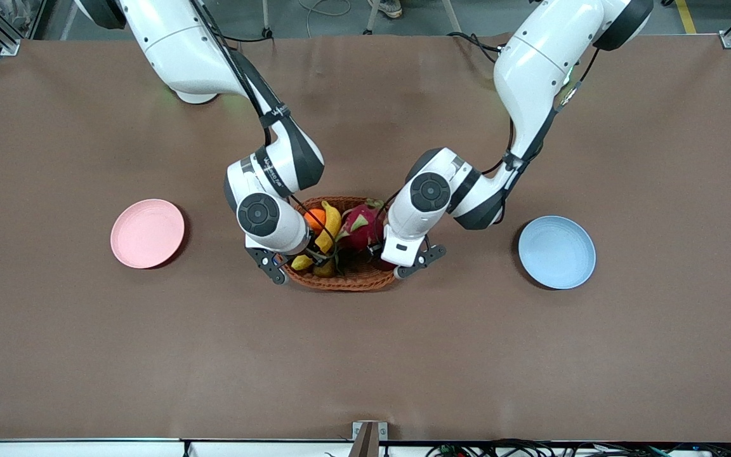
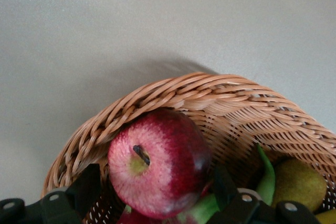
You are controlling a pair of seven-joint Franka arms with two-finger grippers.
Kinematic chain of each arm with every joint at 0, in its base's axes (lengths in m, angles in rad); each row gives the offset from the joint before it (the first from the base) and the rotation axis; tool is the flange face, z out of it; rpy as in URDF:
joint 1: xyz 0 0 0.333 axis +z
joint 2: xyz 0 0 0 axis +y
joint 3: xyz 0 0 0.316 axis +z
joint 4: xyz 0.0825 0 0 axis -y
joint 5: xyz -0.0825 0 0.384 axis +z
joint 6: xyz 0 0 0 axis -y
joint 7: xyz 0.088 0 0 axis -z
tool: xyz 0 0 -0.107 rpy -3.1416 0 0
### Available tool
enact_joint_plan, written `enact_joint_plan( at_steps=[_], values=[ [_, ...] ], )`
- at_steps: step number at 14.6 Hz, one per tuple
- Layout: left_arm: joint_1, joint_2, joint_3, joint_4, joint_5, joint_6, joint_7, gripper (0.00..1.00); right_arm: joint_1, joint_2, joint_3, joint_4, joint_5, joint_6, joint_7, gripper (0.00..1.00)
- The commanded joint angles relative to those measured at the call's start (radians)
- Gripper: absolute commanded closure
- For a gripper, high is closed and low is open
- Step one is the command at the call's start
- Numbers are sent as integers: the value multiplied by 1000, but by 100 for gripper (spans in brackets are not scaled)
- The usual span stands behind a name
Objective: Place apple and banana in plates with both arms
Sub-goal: 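Close the left gripper on the apple while the right gripper grasps the banana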
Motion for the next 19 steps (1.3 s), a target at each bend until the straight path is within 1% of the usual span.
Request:
enact_joint_plan(
  at_steps=[1, 3, 4, 5, 6, 7, 9, 10, 13, 14, 15, 16, 19],
  values=[
    [-14, 18, 11, 20, 10, 5, -23, 8, 5, 19, -5, 17, 18, 6, 12, 29],
    [-14, 19, 11, 20, 12, 5, -23, 17, 7, 22, -5, 17, 18, 15, 12, 29],
    [-12, 19, 11, 21, 10, 5, -23, 25, 7, 22, -4, 17, 20, 23, 14, 29],
    [-12, 19, 11, 23, 9, 7, -23, 35, 7, 22, -4, 17, 41, 29, 18, 29],
    [-10, 15, 11, 23, 9, 5, -22, 45, 5, 22, -5, 17, 102, 31, 12, 29],
    [-6, 12, 9, 23, 6, 5, -22, 54, 7, 22, -5, 17, 125, 31, 6, 29],
    [-4, 7, 9, 46, 6, 2, -22, 69, 7, 31, -7, 17, 124, 29, 3, 29],
    [-4, 1, 9, 52, 6, -6, -23, 72, 7, 31, -7, 17, 122, 29, 3, 29],
    [17, -51, 9, 50, 6, -29, -48, 74, 5, 32, -7, 17, 122, 29, 3, 29],
    [29, -92, 9, 50, 6, -70, -48, 75, 5, 35, -7, 17, 122, 29, 3, 30],
    [39, -123, 9, 50, 10, -110, -43, 76, 4, 37, -7, 17, 124, 29, 3, 32],
    [58, -157, 11, 49, 15, -145, -39, 76, 2, 37, -7, 17, 124, 29, 3, 36],
    [135, -237, 9, 47, 18, -246, 31, 76, 4, 37, -7, 17, 124, 29, 3, 59]
  ],
)
